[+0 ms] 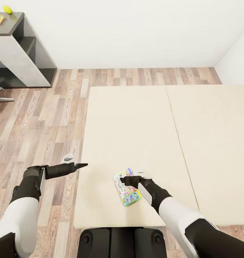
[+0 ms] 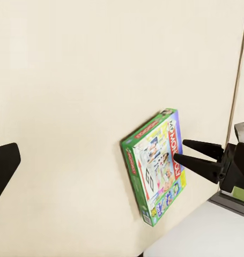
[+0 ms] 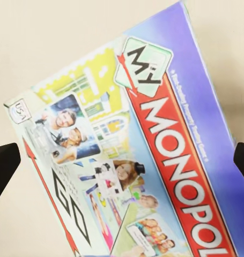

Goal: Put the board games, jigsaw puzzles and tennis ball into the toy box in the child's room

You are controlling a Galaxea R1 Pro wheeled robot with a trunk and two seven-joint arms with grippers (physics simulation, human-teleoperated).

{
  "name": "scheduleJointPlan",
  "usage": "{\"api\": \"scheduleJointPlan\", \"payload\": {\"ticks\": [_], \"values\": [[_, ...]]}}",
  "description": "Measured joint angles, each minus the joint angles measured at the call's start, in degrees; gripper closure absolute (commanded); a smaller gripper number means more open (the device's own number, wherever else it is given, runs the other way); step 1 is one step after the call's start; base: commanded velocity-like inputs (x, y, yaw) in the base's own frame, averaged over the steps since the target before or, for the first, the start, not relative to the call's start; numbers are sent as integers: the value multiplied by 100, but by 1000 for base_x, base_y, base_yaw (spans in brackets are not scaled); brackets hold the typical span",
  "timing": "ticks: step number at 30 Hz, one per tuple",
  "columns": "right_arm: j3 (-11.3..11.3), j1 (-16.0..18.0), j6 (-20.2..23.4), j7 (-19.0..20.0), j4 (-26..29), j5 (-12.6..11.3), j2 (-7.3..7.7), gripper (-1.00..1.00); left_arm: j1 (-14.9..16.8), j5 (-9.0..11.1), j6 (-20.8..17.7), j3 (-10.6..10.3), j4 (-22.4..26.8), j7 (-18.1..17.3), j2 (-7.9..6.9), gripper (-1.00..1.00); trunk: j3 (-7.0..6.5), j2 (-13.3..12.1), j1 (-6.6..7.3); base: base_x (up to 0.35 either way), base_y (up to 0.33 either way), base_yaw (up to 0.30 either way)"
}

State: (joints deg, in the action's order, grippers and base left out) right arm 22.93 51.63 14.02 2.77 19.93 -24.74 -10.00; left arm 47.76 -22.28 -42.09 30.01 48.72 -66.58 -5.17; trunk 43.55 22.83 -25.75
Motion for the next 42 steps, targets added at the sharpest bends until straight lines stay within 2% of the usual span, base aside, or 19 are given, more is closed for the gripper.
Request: {"api": "scheduleJointPlan", "payload": {"ticks": [17, 25, 42], "values": [[1, 0, 17, 0, 1, -2, 0, -100, 0, 0, 0, 0, 0, 0, 2, -100, 0, 0, 0, 0, 4, 0], [3, 3, 288, -219, 84, -84, 0, -100, 0, -7, 1, 0, -2, 1, 2, -100, 0, 2, 1, 0, 0, 0], [-8, 3, 436, -268, 94, -53, 0, -100, 0, -8, 9, -1, -1, 8, 4, -100, -1, 4, 3, 0, 0, 0]]}}
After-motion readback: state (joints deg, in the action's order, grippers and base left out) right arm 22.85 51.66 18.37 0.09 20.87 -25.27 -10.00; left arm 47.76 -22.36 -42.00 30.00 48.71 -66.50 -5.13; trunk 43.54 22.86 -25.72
